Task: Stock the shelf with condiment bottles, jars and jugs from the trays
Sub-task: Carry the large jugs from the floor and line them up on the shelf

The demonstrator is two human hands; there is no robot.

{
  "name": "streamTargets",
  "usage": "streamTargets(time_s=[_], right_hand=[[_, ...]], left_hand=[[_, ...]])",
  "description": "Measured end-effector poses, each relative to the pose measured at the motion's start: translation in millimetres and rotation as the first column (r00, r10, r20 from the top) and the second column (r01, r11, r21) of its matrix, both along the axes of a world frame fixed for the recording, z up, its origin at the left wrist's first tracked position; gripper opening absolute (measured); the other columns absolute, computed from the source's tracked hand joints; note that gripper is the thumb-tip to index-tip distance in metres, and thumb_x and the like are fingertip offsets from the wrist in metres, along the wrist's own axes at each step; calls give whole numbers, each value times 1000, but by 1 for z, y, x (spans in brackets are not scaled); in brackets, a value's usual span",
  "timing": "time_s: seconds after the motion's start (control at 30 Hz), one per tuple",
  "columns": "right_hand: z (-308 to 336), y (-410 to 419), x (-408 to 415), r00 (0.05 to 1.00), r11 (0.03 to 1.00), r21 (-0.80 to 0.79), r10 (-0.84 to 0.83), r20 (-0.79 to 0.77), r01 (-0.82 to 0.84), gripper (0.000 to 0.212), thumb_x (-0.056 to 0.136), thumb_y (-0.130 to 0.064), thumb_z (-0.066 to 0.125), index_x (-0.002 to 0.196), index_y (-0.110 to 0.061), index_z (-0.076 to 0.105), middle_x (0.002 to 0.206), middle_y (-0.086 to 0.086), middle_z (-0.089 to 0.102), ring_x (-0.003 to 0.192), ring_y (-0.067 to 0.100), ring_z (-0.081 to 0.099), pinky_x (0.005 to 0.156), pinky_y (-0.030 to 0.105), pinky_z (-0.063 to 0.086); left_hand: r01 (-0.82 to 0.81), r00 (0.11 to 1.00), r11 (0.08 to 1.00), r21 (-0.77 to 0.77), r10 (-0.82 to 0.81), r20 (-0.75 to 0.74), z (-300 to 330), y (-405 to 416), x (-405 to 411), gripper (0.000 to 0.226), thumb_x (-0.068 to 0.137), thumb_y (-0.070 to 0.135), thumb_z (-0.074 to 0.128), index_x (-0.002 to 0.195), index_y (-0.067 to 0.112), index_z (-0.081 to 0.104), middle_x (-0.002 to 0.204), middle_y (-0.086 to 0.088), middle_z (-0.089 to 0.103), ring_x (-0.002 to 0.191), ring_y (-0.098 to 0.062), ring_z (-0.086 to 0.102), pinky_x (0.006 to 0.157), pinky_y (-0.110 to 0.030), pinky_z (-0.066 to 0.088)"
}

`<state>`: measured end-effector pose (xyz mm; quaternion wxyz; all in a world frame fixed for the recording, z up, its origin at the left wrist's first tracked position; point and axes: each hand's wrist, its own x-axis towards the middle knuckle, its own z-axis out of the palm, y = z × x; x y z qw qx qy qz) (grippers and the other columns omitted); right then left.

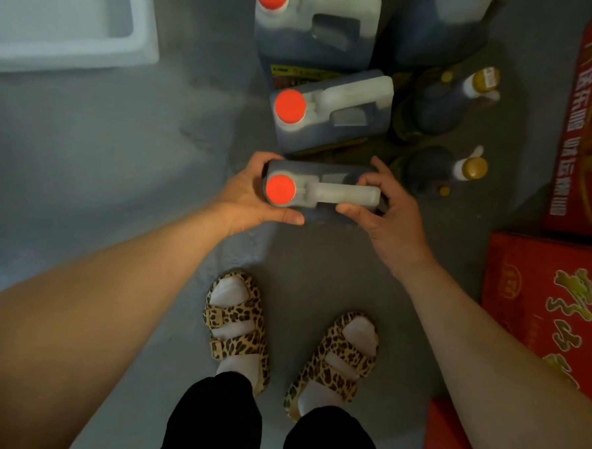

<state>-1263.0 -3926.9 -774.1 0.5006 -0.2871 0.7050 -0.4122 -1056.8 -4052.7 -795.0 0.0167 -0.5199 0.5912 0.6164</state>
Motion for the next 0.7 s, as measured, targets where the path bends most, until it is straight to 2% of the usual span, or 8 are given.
streamTargets(time_s=[0.13,0.23,0.27,0.37,0.47,0.53,0.6,0.7], right_hand=[[8,-10,-1,999,999,32,-30,-43,32,35,78,-9,81,108,-4,64,149,-2,45,131,6,47,105,27,47],[18,-10,-2,997,996,81,-18,-79,25,38,80,-14,80,113,-3,66,141,1,57,122,7,55,93,14,48],[24,-6,-1,996,995,102,-11,-90,20,38,80,-16,80,114,-4,66,139,-1,58,121,8,56,91,12,47],[48,7,6,990,989,143,-3,-139,23,33,79,-22,82,106,-13,66,136,-4,57,121,9,56,94,16,47],[87,15,13,980,990,142,13,-199,16,31,77,-25,84,100,-22,63,129,-5,55,119,10,54,98,23,45],[119,18,14,974,989,148,12,-227,23,32,78,-26,84,102,-16,66,126,-3,54,114,9,53,92,12,42],[156,20,12,972,986,163,6,-234,34,40,79,-28,82,110,-9,67,125,0,53,112,10,52,86,4,39],[216,19,4,977,983,176,-20,-211,58,48,81,-33,81,119,-11,63,125,3,53,113,13,55,93,18,46]], left_hand=[[29,998,999,24,-30,49,10,-9,-3,104,31,50,97,120,32,47,106,18,61,102,-6,60,89,-22,49],[65,994,996,64,-70,89,26,-11,-6,88,47,38,96,121,23,50,105,15,60,103,-7,57,81,-9,44],[84,990,993,81,-93,106,32,-10,-6,89,48,38,94,123,21,51,109,11,61,107,-9,57,85,-11,45],[174,964,977,127,-195,180,61,-4,0,119,29,66,92,131,20,52,126,4,60,116,-15,56,103,-32,45],[268,915,950,159,-302,266,102,0,6,117,31,76,84,131,23,53,124,8,58,111,-15,55,94,-29,43],[288,902,939,188,-332,276,137,1,6,103,42,69,80,131,25,53,118,10,56,106,-13,52,90,-27,40],[319,888,923,216,-371,273,177,-1,2,103,41,73,78,131,28,54,120,11,57,109,-13,53,94,-29,42],[374,865,910,181,-412,286,242,-9,-10,123,21,95,66,127,33,59,125,10,63,113,-15,59,101,-34,46]])
